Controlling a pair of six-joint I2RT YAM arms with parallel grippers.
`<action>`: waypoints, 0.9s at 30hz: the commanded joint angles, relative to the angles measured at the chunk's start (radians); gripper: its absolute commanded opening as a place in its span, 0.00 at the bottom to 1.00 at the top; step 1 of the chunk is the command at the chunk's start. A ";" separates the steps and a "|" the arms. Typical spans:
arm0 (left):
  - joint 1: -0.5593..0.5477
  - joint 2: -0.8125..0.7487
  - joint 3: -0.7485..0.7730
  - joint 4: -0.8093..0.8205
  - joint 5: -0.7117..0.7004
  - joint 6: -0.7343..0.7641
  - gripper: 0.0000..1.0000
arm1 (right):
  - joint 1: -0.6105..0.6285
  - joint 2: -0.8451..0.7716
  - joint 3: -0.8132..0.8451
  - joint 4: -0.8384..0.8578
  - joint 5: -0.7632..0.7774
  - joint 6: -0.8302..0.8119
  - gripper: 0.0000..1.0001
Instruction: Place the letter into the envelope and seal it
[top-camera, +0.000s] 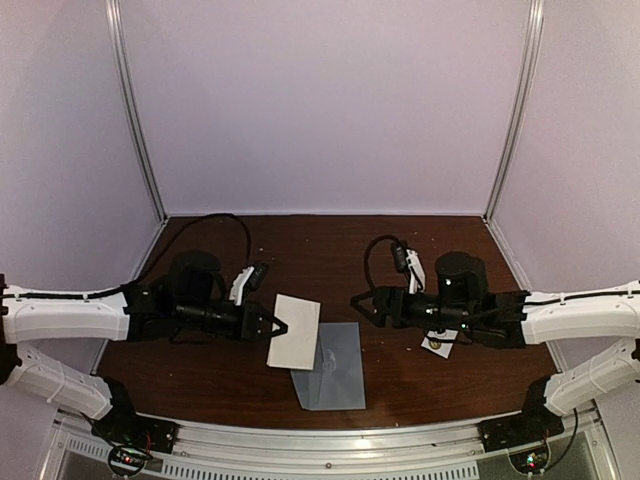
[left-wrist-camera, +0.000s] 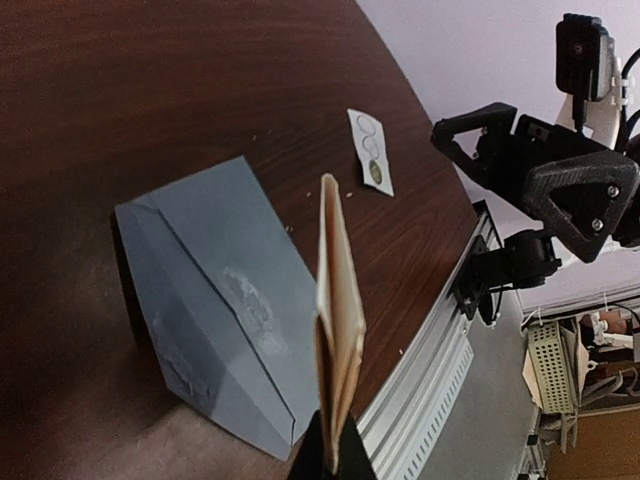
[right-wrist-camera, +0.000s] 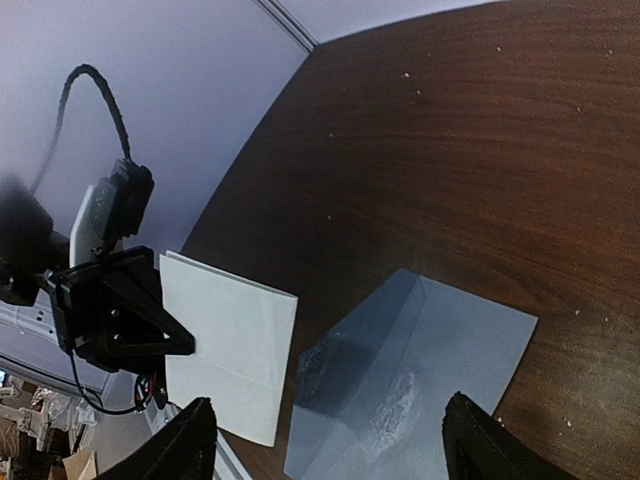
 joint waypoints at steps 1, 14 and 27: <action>0.006 0.031 -0.079 0.074 0.070 -0.131 0.00 | 0.018 0.080 -0.027 -0.074 -0.009 0.125 0.75; 0.007 0.152 -0.122 0.199 0.078 -0.196 0.00 | 0.039 0.226 -0.048 -0.081 -0.062 0.234 0.72; 0.021 0.202 -0.136 0.205 0.030 -0.250 0.00 | 0.048 0.298 -0.043 -0.082 -0.066 0.269 0.71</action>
